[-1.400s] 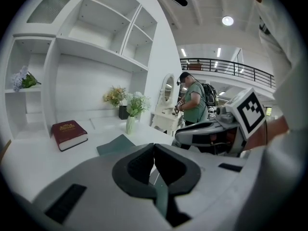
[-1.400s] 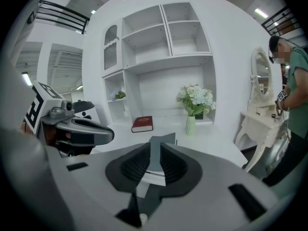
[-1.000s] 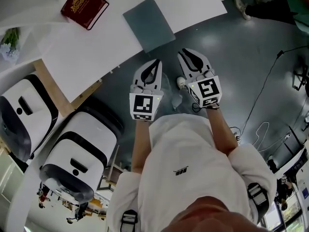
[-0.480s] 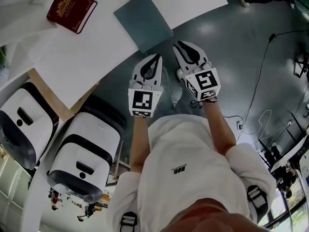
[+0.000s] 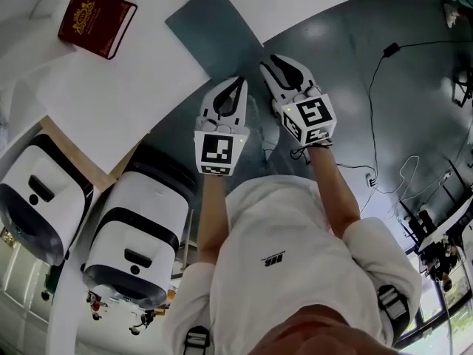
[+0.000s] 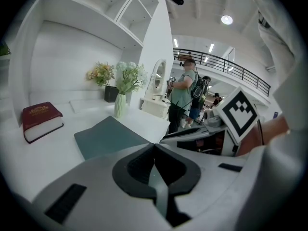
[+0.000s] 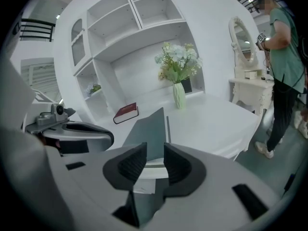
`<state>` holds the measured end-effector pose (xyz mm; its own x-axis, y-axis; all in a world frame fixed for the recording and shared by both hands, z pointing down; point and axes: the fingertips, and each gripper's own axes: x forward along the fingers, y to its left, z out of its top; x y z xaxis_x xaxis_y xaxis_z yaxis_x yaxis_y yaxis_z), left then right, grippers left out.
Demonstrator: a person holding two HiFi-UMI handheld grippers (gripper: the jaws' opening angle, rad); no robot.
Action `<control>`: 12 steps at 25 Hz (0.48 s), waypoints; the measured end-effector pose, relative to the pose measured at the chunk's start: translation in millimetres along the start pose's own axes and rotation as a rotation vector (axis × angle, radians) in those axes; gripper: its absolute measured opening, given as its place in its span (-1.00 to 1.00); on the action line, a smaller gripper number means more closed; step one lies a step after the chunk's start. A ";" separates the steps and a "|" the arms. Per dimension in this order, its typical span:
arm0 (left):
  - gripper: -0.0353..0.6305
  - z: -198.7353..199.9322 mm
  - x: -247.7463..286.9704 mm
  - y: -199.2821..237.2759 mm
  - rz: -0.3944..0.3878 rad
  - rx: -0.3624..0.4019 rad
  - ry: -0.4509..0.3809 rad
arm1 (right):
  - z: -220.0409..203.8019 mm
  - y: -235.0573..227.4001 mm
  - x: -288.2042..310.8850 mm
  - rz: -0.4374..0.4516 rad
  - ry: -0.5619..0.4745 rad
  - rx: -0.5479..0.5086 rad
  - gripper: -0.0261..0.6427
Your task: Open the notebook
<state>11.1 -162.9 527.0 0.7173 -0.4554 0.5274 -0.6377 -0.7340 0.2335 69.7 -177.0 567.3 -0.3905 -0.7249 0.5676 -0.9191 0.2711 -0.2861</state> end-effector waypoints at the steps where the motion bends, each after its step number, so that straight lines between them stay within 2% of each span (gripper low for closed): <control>1: -0.89 -1.0 2.0 1.7 -0.003 0.000 0.004 | -2.0 -0.8 3.7 0.003 0.005 0.007 -0.63; 12: -0.89 -5.2 13.3 9.5 -0.021 -0.005 0.021 | -16.5 -8.8 27.5 0.014 0.049 0.056 -0.48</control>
<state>13.1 -173.3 540.5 0.7247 -0.4290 0.5392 -0.6238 -0.7408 0.2490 66.1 -188.9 598.2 -0.4062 -0.6893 0.5999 -0.9098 0.2437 -0.3361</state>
